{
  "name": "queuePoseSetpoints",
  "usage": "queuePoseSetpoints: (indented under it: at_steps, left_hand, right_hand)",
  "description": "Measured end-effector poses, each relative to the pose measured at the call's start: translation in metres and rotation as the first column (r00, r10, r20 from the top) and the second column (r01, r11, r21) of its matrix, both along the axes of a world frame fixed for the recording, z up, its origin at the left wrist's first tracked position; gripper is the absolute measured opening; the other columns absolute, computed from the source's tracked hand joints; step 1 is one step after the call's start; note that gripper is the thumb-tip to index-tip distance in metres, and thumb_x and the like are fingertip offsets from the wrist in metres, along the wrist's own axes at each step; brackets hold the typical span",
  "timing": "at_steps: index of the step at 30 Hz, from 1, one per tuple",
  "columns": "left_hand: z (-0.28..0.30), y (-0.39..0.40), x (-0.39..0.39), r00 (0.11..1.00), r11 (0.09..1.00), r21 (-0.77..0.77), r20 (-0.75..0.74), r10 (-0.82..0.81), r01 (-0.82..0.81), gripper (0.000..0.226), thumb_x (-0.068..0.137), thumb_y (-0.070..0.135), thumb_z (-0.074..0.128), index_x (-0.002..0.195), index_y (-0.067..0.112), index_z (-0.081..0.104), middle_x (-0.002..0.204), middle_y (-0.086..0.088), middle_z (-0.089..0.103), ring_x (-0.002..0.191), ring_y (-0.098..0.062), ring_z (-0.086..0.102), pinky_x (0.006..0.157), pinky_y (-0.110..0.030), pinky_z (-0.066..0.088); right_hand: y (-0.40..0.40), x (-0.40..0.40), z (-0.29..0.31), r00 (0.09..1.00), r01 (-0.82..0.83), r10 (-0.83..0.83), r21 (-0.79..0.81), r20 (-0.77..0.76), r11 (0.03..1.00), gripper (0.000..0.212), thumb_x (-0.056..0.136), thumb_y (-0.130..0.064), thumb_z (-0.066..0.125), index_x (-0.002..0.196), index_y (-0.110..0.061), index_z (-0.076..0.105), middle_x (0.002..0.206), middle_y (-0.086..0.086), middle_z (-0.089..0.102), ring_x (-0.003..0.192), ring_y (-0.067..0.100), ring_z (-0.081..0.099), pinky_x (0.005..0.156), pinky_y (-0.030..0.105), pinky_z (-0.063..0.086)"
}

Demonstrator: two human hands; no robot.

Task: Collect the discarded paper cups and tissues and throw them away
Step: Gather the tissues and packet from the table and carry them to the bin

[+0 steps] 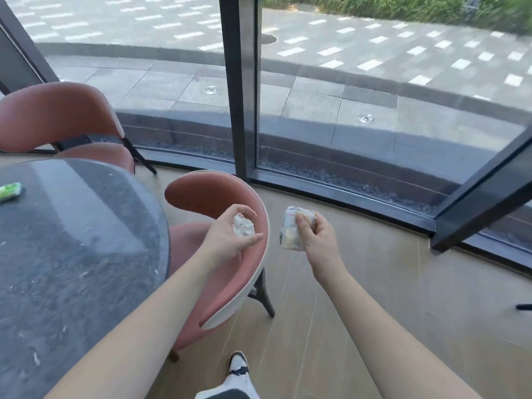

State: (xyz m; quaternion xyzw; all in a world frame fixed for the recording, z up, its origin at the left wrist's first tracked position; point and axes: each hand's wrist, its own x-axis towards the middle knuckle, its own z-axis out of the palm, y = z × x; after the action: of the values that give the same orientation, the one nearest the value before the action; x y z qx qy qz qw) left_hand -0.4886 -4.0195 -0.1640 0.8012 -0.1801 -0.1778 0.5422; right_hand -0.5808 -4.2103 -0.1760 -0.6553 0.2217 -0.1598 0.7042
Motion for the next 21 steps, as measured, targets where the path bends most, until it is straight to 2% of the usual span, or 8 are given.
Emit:
queuePoseSetpoints:
  at_steps: [3,6,8,10,12,16,18,21]
  left_hand:
    - [-0.005,-0.022,0.019,1.000,0.999,-0.024,-0.007,0.024,-0.025,0.032,0.077,0.020,0.082,0.095,0.038,0.064,0.093,0.020,0.068,0.084,-0.017,0.068,0.080,-0.033,0.055]
    - [-0.008,-0.048,0.046,0.998,0.997,-0.059,-0.052,0.040,-0.043,0.023,0.085,0.013,0.071,0.098,0.031,0.065,0.090,-0.003,0.073,0.083,-0.025,0.072,0.083,-0.039,0.057]
    - [-0.007,-0.067,0.065,0.992,0.990,-0.137,-0.123,0.021,-0.038,0.017,0.093,0.007,0.064,0.101,0.022,0.064,0.087,-0.015,0.073,0.079,-0.022,0.074,0.081,-0.036,0.059]
    - [-0.003,-0.086,0.083,0.982,0.975,-0.219,-0.190,-0.008,-0.034,0.014,0.097,0.004,0.057,0.103,0.016,0.063,0.090,-0.020,0.068,0.077,-0.024,0.075,0.072,-0.032,0.061]
    - [0.001,-0.104,0.099,0.977,0.974,-0.224,-0.210,-0.027,-0.022,0.014,0.099,0.005,0.054,0.104,0.015,0.062,0.089,-0.017,0.066,0.075,-0.026,0.075,0.066,-0.029,0.060]
    - [0.004,-0.135,0.125,0.991,0.984,-0.173,-0.124,-0.058,0.036,0.011,0.099,0.013,0.057,0.100,0.021,0.063,0.074,-0.006,0.063,0.057,-0.014,0.064,0.055,-0.024,0.054]
    - [0.003,-0.147,0.139,0.997,0.989,-0.138,-0.053,-0.060,0.052,0.009,0.099,0.017,0.060,0.098,0.025,0.063,0.068,0.003,0.062,0.054,-0.010,0.060,0.055,-0.023,0.051]
    - [-0.001,-0.165,0.157,0.998,0.990,-0.131,-0.029,-0.054,0.050,0.004,0.095,0.028,0.066,0.096,0.031,0.063,0.069,0.010,0.062,0.056,-0.009,0.060,0.059,-0.026,0.051]
  right_hand:
    - [-0.016,0.014,-0.006,1.000,0.026,-0.026,0.010,-0.001,1.000,0.022,0.095,-0.034,0.064,0.091,-0.013,0.066,0.081,0.002,0.061,0.076,0.017,0.056,0.072,0.037,0.048]
    - [-0.032,0.034,-0.007,0.999,0.035,-0.035,-0.015,-0.030,0.999,0.016,0.098,-0.028,0.063,0.088,-0.015,0.064,0.078,-0.001,0.061,0.073,0.013,0.056,0.070,0.036,0.048]
    - [-0.045,0.047,-0.006,0.998,0.055,-0.056,-0.025,-0.042,0.998,0.015,0.098,-0.027,0.062,0.088,-0.016,0.064,0.074,-0.008,0.060,0.069,0.008,0.055,0.068,0.033,0.047]
    - [-0.060,0.062,-0.002,0.997,0.061,-0.062,-0.039,-0.037,0.997,0.019,0.098,-0.029,0.062,0.094,-0.011,0.065,0.078,-0.005,0.061,0.072,0.009,0.055,0.070,0.033,0.047]
    - [-0.076,0.076,0.004,0.997,0.067,-0.069,-0.060,-0.036,0.996,0.022,0.098,-0.029,0.062,0.097,-0.007,0.064,0.080,-0.004,0.060,0.074,0.010,0.055,0.070,0.032,0.047]
    - [-0.103,0.102,0.015,0.996,0.088,-0.089,-0.045,-0.018,0.995,0.013,0.099,-0.026,0.061,0.087,-0.022,0.062,0.068,-0.018,0.061,0.065,0.001,0.056,0.064,0.022,0.048]
    - [-0.117,0.113,0.018,0.996,0.083,-0.083,-0.036,-0.007,0.996,0.013,0.099,-0.025,0.062,0.087,-0.020,0.062,0.069,-0.017,0.062,0.067,0.003,0.057,0.067,0.026,0.049]
    - [-0.138,0.131,0.017,0.998,0.068,-0.068,-0.019,-0.004,0.997,0.012,0.099,-0.024,0.062,0.088,-0.018,0.063,0.072,-0.014,0.062,0.071,0.008,0.057,0.070,0.032,0.048]
